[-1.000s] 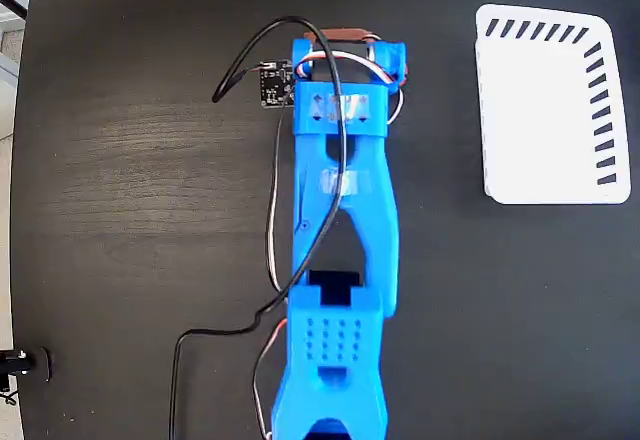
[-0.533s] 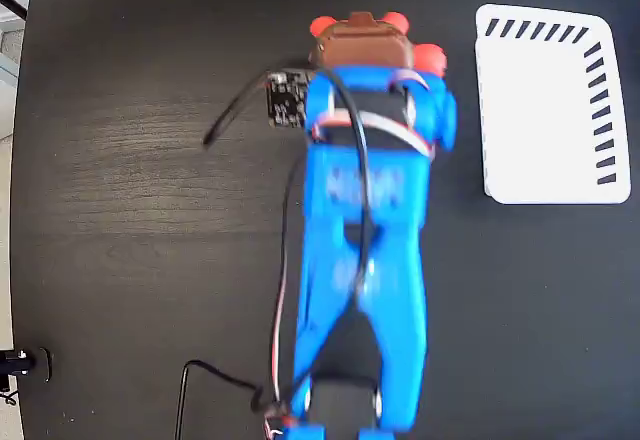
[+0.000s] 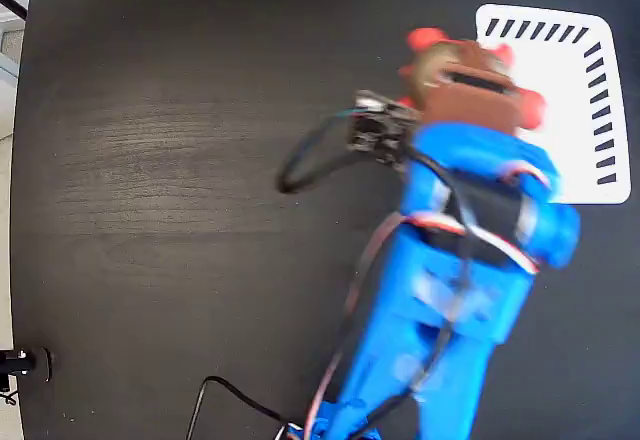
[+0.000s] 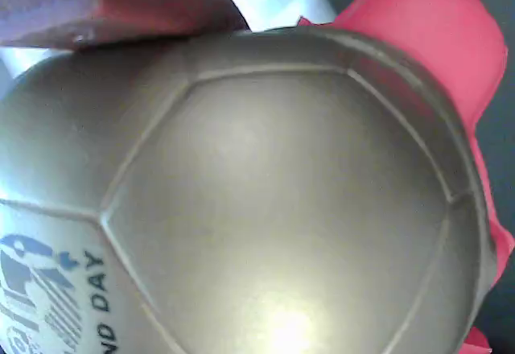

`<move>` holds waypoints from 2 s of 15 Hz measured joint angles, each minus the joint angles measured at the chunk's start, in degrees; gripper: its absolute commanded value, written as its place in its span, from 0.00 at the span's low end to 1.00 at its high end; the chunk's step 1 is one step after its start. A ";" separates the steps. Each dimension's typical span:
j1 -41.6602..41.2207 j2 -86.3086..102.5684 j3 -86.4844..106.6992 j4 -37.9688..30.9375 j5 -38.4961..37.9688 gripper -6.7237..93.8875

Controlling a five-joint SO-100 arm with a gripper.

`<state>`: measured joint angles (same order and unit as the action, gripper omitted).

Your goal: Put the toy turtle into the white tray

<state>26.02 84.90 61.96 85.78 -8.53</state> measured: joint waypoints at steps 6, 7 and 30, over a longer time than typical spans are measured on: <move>12.92 -14.59 -15.21 1.05 2.20 0.07; 13.89 -17.05 -17.49 1.58 2.20 0.07; 12.48 -52.47 -49.57 3.96 -1.32 0.68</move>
<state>38.50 32.43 12.39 89.74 -9.84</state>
